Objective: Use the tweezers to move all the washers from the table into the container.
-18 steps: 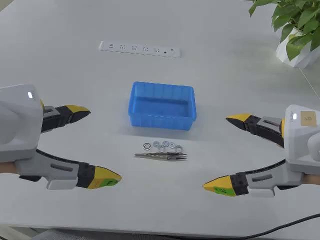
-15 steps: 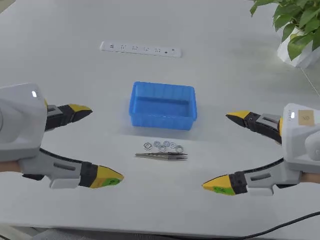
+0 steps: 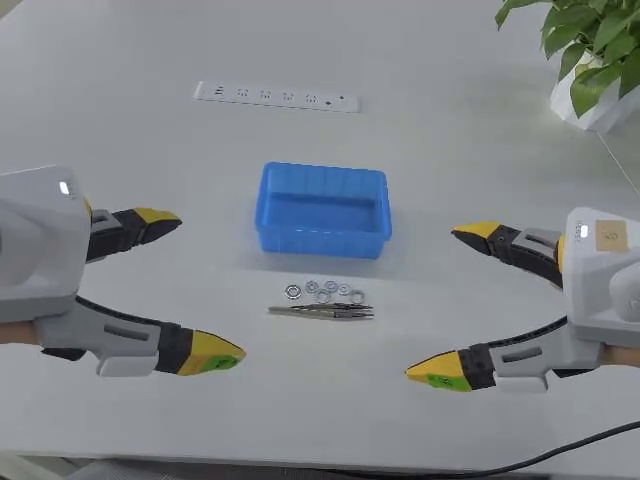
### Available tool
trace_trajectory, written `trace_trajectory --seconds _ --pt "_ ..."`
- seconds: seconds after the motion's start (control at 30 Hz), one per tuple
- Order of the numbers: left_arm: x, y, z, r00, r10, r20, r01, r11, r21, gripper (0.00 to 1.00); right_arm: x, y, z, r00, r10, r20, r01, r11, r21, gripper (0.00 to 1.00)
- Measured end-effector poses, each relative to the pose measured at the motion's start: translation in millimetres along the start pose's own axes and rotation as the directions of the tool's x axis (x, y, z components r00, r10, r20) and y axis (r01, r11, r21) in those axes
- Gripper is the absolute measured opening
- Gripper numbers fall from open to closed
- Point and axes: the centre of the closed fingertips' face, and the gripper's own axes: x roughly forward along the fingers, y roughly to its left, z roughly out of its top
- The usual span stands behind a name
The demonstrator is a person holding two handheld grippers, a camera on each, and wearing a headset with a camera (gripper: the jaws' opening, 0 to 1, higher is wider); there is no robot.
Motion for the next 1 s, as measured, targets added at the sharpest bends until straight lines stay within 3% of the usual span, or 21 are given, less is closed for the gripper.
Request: trace_trajectory --seconds 1.0 --pt "0.6 1.8 -5.2 0.9999 0.008 0.010 -0.008 1.000 0.002 0.99 4.4 -0.1 3.1 1.0000 0.001 -0.001 -0.001 1.000 -0.011 1.00"
